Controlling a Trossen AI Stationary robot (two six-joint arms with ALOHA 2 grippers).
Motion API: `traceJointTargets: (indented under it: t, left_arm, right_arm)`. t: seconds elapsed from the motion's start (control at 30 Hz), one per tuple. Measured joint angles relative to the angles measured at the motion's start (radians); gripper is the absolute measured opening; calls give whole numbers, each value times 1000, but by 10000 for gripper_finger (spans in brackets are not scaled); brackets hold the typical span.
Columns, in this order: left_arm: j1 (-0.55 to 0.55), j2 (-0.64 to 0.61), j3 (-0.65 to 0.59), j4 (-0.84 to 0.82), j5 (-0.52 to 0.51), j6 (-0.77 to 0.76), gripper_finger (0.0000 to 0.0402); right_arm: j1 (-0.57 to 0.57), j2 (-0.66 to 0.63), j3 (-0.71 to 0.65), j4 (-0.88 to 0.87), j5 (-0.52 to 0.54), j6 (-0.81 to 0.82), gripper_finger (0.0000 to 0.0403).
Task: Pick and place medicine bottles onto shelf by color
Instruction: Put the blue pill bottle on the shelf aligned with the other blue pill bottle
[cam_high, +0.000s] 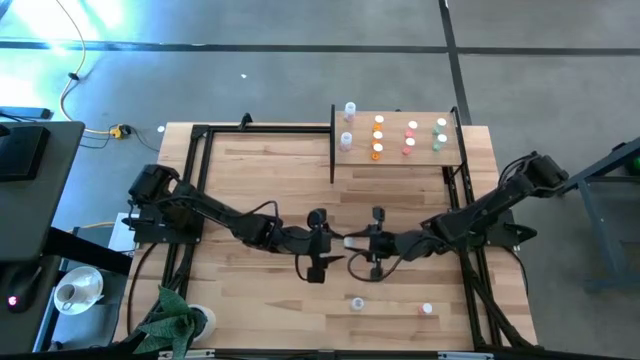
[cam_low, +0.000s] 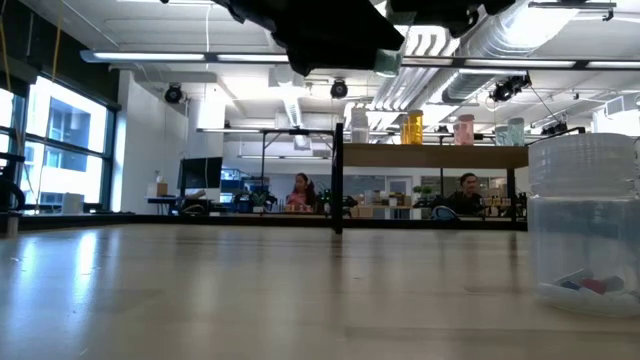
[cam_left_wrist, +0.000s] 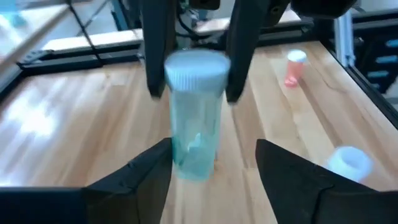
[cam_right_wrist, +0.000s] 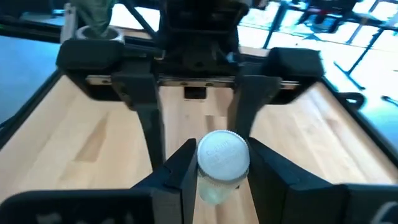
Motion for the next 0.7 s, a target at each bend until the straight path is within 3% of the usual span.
traceJointTargets:
  t: [0.13, 0.33, 0.7]
  left_arm:
    - [1, -14, 1, 1, -36, -7, 224]
    - [-4, -12, -1, -5, -26, -8, 225]
    - [-6, -12, -1, -6, -32, -8, 225]
  right_arm:
    - [1, -85, 0, -67, 69, 5, 99]
    - [-1, -238, 0, -171, 288, -17, 99]
    - [-1, -523, 0, -386, 588, 42, 99]
